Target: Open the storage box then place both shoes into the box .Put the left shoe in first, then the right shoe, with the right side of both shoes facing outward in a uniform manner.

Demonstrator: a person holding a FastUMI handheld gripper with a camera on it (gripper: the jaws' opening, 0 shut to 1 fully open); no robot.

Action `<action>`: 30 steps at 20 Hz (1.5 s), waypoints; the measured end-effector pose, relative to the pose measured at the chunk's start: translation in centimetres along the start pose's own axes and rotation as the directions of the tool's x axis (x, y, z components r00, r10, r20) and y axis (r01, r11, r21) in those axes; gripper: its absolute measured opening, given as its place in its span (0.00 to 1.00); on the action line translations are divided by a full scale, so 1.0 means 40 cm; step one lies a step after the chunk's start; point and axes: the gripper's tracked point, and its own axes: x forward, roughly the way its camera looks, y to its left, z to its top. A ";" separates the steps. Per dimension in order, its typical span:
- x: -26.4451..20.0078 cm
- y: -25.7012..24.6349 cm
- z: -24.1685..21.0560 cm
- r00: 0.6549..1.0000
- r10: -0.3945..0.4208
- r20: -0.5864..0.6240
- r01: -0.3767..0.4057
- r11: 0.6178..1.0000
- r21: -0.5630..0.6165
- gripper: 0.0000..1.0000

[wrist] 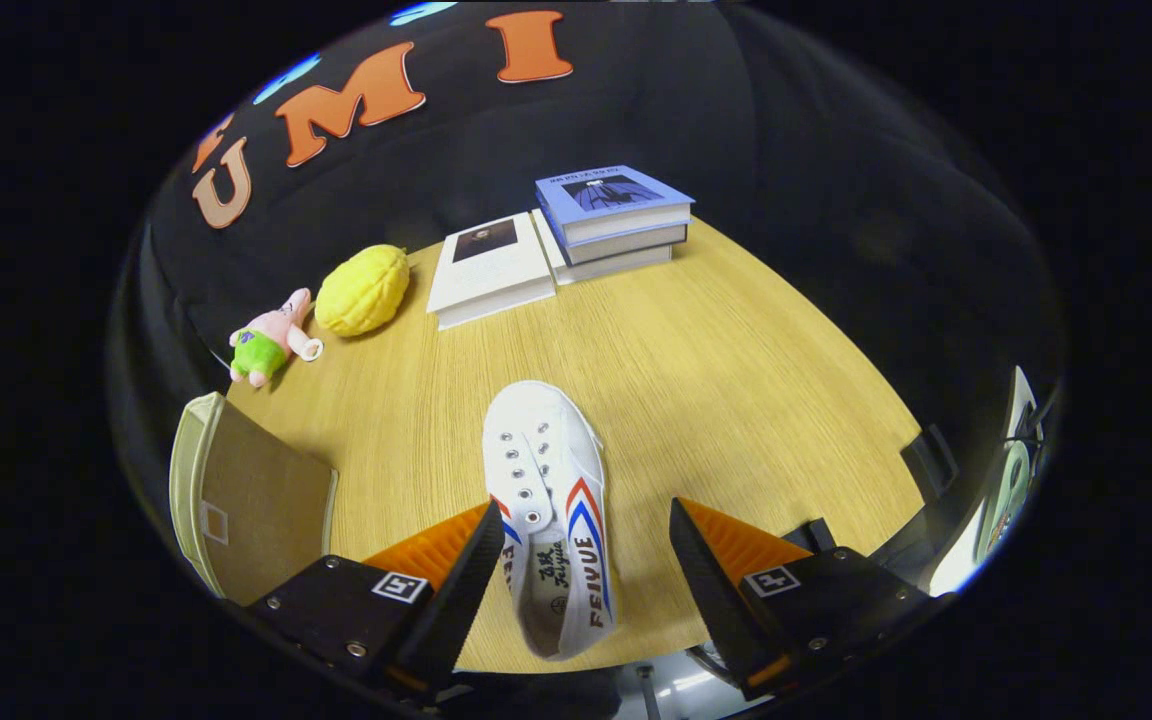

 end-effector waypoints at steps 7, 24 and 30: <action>0.077 -0.021 -0.069 0.996 -0.011 -0.090 0.006 0.998 -0.058 0.71; 0.014 0.045 0.002 0.999 0.039 -0.028 -0.034 0.983 0.182 0.00; -0.120 0.188 0.086 0.993 0.085 0.085 -0.100 0.977 0.187 0.01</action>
